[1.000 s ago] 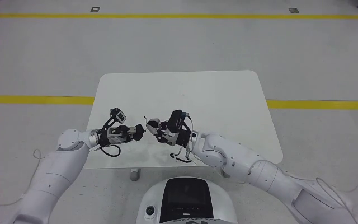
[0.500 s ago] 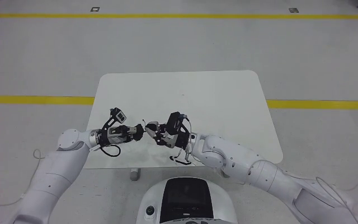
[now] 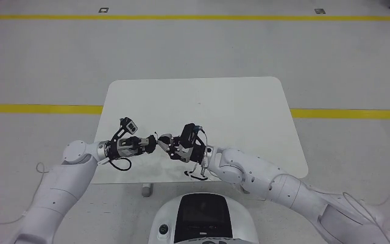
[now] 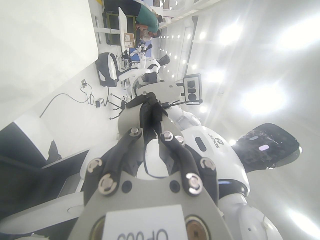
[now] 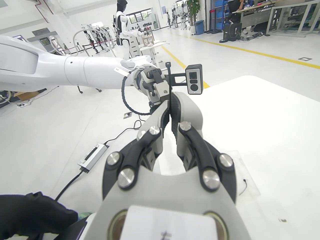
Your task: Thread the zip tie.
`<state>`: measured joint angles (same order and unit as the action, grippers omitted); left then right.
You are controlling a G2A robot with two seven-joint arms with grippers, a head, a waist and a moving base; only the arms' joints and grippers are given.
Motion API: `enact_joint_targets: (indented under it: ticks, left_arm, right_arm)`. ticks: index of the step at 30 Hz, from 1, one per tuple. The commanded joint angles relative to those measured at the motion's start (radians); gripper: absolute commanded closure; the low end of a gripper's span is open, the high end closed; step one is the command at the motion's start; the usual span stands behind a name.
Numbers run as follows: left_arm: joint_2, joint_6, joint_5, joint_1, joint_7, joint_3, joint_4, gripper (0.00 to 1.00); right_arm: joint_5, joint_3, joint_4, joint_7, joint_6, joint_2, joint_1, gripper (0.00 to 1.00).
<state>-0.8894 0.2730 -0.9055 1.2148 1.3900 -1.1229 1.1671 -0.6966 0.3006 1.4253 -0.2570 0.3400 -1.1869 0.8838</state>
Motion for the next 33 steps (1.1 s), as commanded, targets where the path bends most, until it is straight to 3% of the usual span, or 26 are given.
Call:
enact_joint_targets:
  ticks: [1,12,14,15,22,27,31,33]
  left_arm:
    - [0.0,0.0,0.0,0.0,0.0,0.0,0.0,1.0]
    - [0.0,0.0,0.0,0.0,0.0,0.0,0.0,1.0]
    - [0.0,0.0,0.0,0.0,0.0,0.0,0.0,1.0]
    - [0.0,0.0,0.0,0.0,0.0,0.0,0.0,1.0]
    - [0.0,0.0,0.0,0.0,0.0,0.0,0.0,1.0]
    - [0.0,0.0,0.0,0.0,0.0,0.0,0.0,1.0]
    - [0.0,0.0,0.0,0.0,0.0,0.0,0.0,1.0]
    - [0.0,0.0,0.0,0.0,0.0,0.0,0.0,1.0]
  right_arm:
    - [0.003,-0.003,-0.002,-0.002,0.0,-0.002,-0.001,1.0]
    - [0.007,0.0,-0.018,-0.022,0.0,-0.007,-0.002,0.99]
    - [0.002,0.006,-0.021,-0.022,0.0,-0.007,0.0,0.16]
    - [0.001,0.009,-0.02,-0.024,0.0,-0.007,0.001,0.0]
    - [-0.039,0.035,-0.01,-0.029,0.0,0.002,0.017,0.0]
    - [-0.17,0.051,-0.013,0.008,-0.002,0.014,0.027,0.0]
    - [-0.277,0.075,0.005,-0.034,-0.004,0.022,0.055,0.0]
    - [-0.277,0.075,0.005,-0.034,-0.004,0.022,0.055,0.0]
